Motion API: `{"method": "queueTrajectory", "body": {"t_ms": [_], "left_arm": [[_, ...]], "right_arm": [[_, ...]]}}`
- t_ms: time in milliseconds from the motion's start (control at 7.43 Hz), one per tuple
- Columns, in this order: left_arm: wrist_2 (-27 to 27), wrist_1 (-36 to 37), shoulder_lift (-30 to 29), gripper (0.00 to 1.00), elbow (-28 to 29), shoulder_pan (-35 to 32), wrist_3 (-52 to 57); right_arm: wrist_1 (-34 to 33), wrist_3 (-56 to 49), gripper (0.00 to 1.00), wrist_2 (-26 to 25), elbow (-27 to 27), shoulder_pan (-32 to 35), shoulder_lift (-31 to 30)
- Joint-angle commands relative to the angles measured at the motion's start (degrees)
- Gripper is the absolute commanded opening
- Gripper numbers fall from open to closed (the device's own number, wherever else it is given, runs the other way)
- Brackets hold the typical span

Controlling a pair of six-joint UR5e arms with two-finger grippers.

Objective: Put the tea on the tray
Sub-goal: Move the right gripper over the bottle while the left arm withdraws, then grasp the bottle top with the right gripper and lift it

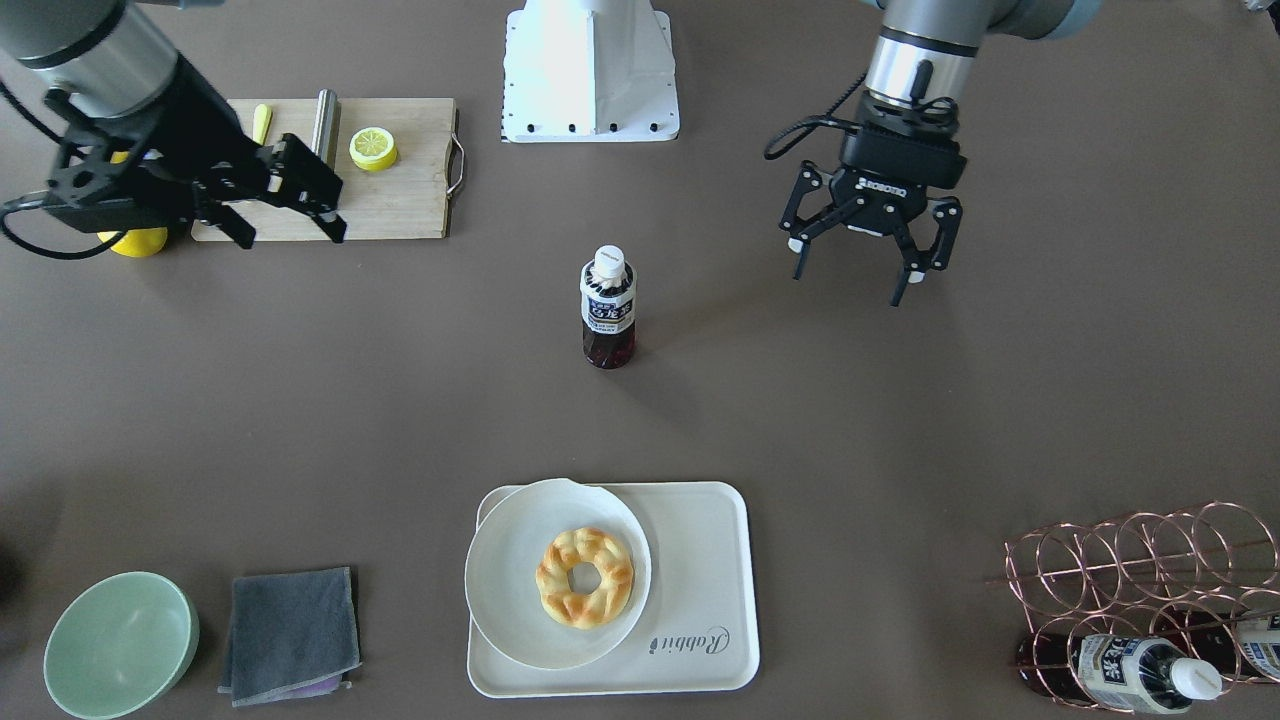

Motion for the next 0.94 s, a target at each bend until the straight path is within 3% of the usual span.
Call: {"method": "queueTrajectory", "body": {"t_ms": [0, 538, 807], "left_arm": [[-11.8, -6.5, 6.0, 0.98, 6.4, -12.2, 11.4], [-14.0, -8.6, 8.3, 0.98, 6.7, -14.9, 12.9], [-14.0, -11.8, 10.9, 0.98, 6.6, -15.1, 12.6]], "right_arm": [[-0.3, 4.0, 0.97, -8.5, -6.3, -7.2, 8.2], [-3.5, 4.0, 0.90, -11.6, -14.1, -9.2, 17.4], [-3.7, 2.3, 0.82, -12.9, -18.1, -8.9, 19.1]]}}
